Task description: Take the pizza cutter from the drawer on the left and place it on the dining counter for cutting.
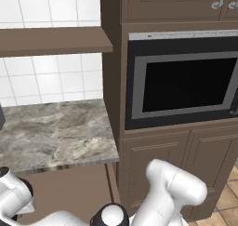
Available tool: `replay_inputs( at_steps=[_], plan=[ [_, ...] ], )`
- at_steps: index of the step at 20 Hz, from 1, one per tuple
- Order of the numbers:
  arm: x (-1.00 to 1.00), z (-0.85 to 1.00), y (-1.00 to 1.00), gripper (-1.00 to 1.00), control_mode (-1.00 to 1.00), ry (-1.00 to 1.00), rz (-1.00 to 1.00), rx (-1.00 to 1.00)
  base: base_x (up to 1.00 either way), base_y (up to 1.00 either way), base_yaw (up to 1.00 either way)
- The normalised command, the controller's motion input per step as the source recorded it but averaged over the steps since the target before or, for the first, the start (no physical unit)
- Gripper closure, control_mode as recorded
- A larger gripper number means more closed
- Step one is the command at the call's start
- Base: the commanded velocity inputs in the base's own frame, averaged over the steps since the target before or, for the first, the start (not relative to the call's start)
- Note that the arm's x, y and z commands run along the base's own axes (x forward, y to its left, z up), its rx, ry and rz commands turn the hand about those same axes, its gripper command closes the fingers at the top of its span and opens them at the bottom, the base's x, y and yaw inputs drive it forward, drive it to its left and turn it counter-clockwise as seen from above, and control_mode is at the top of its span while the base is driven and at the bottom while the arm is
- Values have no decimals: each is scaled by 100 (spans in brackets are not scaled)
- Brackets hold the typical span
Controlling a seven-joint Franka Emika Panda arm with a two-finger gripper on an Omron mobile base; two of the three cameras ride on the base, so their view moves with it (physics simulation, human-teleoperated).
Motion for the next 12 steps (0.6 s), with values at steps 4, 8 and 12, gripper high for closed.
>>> replay_inputs(
  at_steps=[4,8,12],
  plan=[
    [-3,64,-29,100,-100,0,0,0,0,0,0],
    [-16,52,-43,100,-100,0,0,0,0,0,0],
    [-25,45,-53,100,-100,-3,0,0,0,0,0]
  ],
)
